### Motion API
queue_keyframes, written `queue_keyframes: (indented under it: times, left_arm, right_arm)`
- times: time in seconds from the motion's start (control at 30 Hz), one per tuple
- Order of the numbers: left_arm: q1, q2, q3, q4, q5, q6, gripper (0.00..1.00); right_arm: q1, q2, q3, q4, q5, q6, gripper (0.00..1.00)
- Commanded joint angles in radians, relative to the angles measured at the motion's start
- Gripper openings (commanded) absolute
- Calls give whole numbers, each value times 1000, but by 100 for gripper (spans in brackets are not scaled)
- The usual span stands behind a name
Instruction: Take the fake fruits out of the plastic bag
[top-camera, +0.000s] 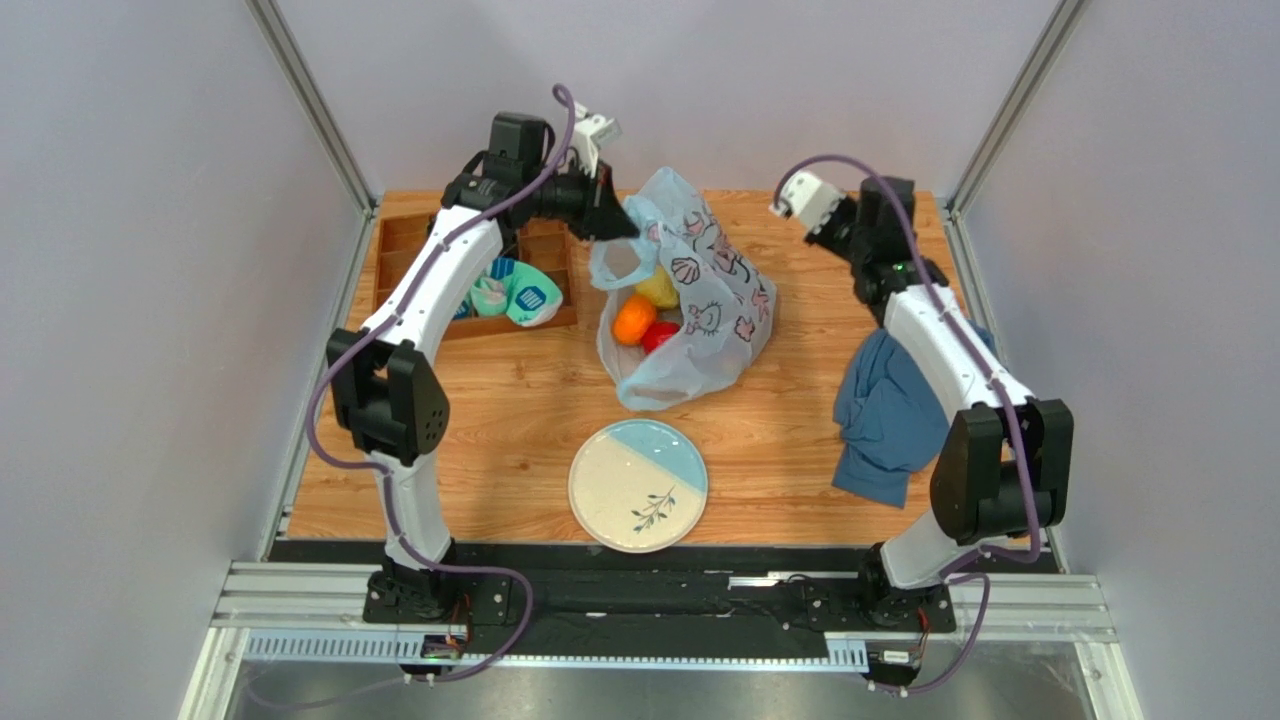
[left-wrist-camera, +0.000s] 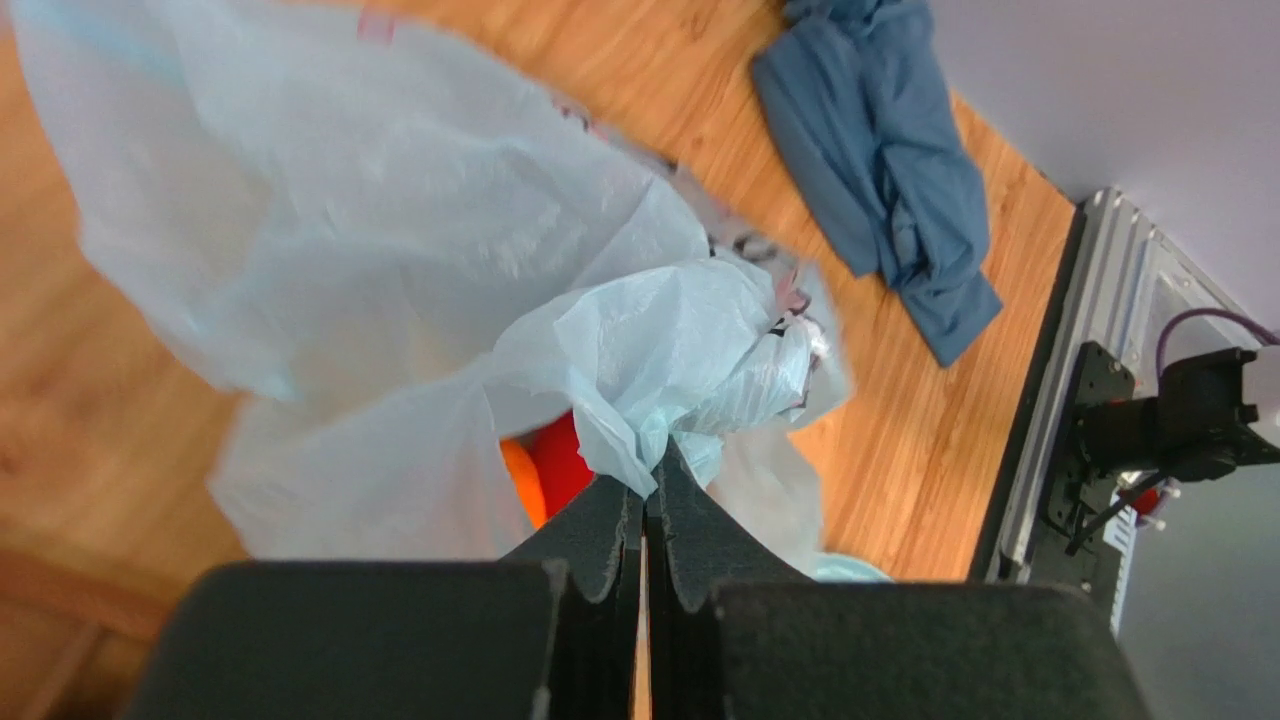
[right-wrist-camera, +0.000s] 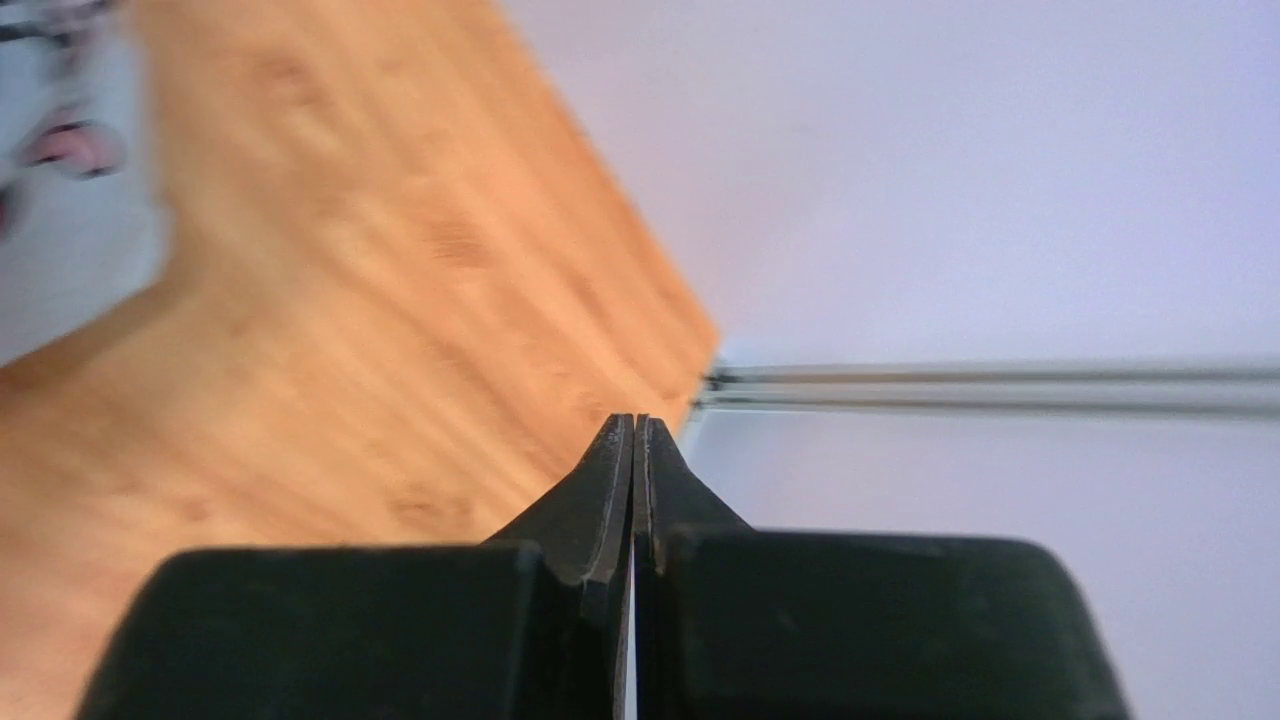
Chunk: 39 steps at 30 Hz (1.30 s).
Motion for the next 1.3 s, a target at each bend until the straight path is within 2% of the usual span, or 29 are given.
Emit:
queue_keyframes:
  times: [0.0,0.03,0.1,0.13,0.17,0.2,0.23,0.27,0.33,0.43,0.6,0.87,1.1,1.2,1.27]
  left_arm:
    - [-6,83,213,30,139,-52,0]
    - [-8,82,214,37,144,-63,0]
    - [-8,54,175,65,145,-101,0]
    - [-8,40,114,74,147,-112,0]
    - [-8,30,84,82,150,-130,0]
    - [-7,14,61,92,150,-141,0]
    - [-3,11,23,99,153,-155,0]
    - [-2,8,4,109,162,-193,0]
    - [6,2,-35,155,167,-239,0]
    - [16,3,-53,178,185,-294,0]
    - [38,-9,-85,198,207,-324,0]
    - [59,-43,-166,214,225,-322,0]
    - [63,-63,-186,214,228,-320,0]
    - [64,-59,-175,214,230,-322,0]
    - [66,-47,-162,205,228,-316,0]
  right_arm:
    - [-35,-8,148,-15,7,48,0]
    - [-25,-31,163,-83,-5,70,0]
    - [1,-118,189,-223,-166,137,25]
    - [59,-152,180,-372,-233,145,37]
    - [102,-232,157,-427,-337,125,53]
    - [154,-275,58,-456,-353,109,59]
    - [275,-316,1,-451,-349,98,65]
    - [335,-397,-66,-440,-340,82,75]
    - [482,-444,-212,-418,-341,12,82]
    - [621,-421,-295,-400,-321,-42,82]
    - [745,-257,-257,-340,-314,-19,82]
    - [782,-44,-126,-263,-216,-10,79]
    - [759,-1,-139,-262,-148,-77,76]
    - [721,24,-124,-356,-133,-106,66]
    - [680,36,-83,-432,-128,-122,45]
